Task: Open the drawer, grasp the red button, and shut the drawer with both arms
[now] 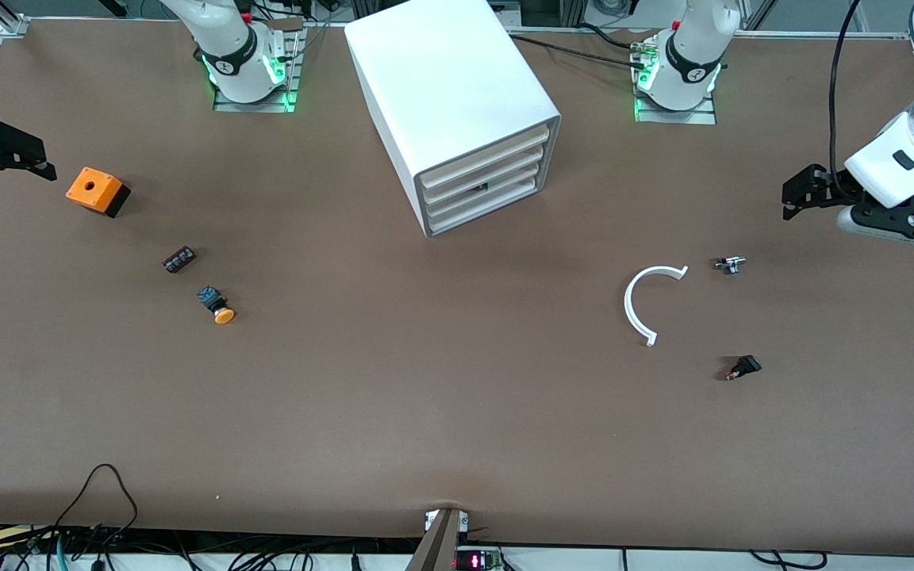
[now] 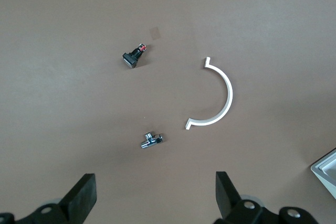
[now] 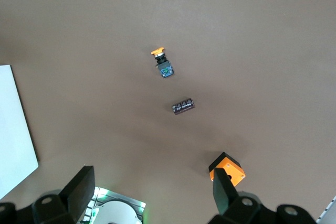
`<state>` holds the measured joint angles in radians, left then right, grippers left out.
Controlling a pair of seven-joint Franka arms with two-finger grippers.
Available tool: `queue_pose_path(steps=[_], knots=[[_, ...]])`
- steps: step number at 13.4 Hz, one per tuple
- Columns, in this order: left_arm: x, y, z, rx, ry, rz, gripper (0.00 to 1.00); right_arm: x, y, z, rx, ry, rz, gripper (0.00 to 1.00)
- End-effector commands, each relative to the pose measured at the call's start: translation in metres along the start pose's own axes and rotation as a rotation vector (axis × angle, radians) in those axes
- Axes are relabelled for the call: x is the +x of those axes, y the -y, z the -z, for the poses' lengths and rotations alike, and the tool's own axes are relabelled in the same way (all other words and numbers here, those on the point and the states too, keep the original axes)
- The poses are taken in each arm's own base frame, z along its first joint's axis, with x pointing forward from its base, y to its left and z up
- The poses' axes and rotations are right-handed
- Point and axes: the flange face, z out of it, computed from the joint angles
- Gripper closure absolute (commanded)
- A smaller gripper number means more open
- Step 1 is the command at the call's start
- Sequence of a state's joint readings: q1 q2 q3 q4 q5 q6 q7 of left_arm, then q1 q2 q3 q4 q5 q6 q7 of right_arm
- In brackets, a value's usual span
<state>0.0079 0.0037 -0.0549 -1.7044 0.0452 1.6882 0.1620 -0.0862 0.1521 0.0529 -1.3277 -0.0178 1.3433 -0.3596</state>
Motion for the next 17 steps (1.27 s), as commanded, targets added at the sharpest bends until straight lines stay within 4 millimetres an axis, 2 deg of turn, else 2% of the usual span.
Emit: queue_pose_path(steps=[1, 5, 8, 9, 11, 14, 15, 17], knots=[[0.003, 0.000, 0.005, 0.001, -0.003, 0.001, 0.00, 0.002, 0.002, 0.000, 0.010, -0.015, 0.014, 0.00], [0.003, 0.000, 0.005, 0.001, -0.003, 0.001, 0.00, 0.002, 0.002, 0.001, 0.010, -0.019, 0.015, 0.00], [0.002, 0.000, 0.004, 0.000, 0.002, 0.001, 0.00, 0.012, 0.004, -0.010, 0.017, 0.000, 0.024, 0.00], [0.002, 0.000, 0.004, 0.000, 0.002, 0.001, 0.00, 0.019, 0.007, -0.019, 0.023, 0.015, 0.036, 0.00], [0.002, 0.000, 0.004, 0.000, 0.002, 0.001, 0.00, 0.048, 0.023, -0.053, 0.031, 0.076, 0.077, 0.00], [0.002, 0.000, 0.004, 0.000, 0.003, -0.001, 0.00, 0.067, 0.020, -0.082, 0.049, 0.097, 0.088, 0.00], [0.002, 0.000, 0.004, 0.000, 0.005, -0.001, 0.00, 0.074, 0.021, -0.088, 0.048, 0.087, 0.105, 0.00], [0.000, -0.003, 0.000, -0.016, 0.036, 0.000, 0.00, 0.077, 0.023, -0.086, 0.074, 0.053, 0.111, 0.00]])
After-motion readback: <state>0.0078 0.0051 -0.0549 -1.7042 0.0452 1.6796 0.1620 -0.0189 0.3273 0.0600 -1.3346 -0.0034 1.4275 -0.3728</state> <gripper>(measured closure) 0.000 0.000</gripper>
